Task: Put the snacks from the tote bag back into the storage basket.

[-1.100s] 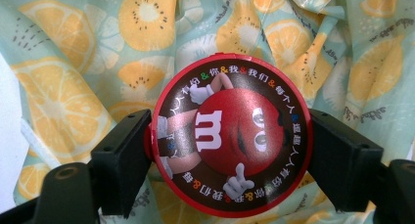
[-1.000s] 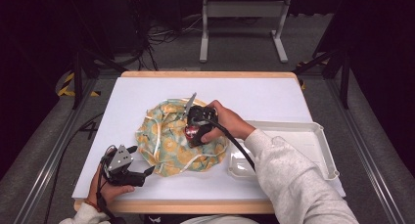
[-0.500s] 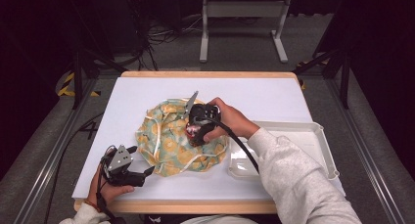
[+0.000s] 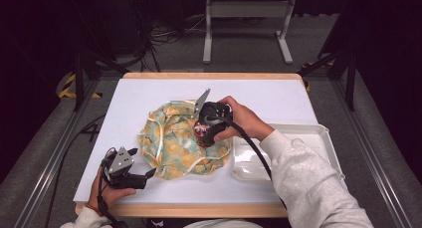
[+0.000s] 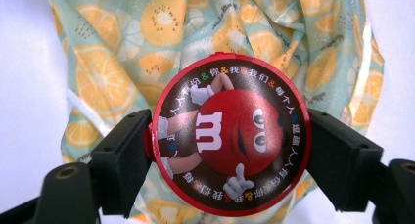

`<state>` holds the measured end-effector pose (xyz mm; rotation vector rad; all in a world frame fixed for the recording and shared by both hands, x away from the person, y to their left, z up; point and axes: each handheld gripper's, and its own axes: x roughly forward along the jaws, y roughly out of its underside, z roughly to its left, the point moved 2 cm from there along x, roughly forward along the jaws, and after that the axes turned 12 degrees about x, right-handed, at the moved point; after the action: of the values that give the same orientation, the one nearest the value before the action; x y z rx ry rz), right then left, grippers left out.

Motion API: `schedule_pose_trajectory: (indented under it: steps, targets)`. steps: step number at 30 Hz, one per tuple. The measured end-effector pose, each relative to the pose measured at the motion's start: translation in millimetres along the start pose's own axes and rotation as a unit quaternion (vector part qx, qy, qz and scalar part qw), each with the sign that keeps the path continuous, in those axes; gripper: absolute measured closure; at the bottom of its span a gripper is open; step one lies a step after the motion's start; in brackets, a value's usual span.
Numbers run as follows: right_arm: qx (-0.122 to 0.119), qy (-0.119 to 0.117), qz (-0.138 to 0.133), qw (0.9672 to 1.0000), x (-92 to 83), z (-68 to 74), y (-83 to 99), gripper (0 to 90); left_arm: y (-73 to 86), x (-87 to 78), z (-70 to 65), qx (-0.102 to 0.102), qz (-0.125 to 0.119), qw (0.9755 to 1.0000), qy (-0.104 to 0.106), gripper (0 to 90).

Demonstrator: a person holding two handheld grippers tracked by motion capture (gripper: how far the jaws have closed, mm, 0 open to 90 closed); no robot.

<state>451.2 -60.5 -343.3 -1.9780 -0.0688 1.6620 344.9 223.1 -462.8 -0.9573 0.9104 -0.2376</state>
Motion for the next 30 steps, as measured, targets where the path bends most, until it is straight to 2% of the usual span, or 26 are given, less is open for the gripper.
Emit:
schedule_pose_trajectory:
  steps: [10, 15, 23, 28, 30]
  targets:
    - [0.002, 0.006, -0.011, 0.9999, -20.1, 1.2, 8.4, 23.8, 0.6, 0.2, 1.2, -0.003, -0.002, 1.0000, 0.004, 6.6]
    - [0.000, 0.006, -0.005, 1.0000, -26.5, 2.3, 15.0, 23.8, 0.3, 0.3, 1.0, -0.002, -0.002, 1.0000, 0.005, 6.7]
    - [0.004, 0.009, -0.006, 0.9999, -39.9, -0.1, 29.1, 23.8, 0.2, 0.6, 0.6, -0.002, 0.001, 1.0000, 0.007, 6.7]
    - [-0.002, 0.013, -0.009, 0.9999, -50.2, -1.0, 39.1, 23.8, 0.2, 0.9, 0.6, -0.001, 0.002, 1.0000, 0.006, 6.7]
    - [0.005, 0.016, -0.008, 0.9998, -55.8, -0.7, 44.6, 23.8, 0.1, 0.7, 0.4, -0.002, 0.002, 1.0000, 0.006, 6.7]
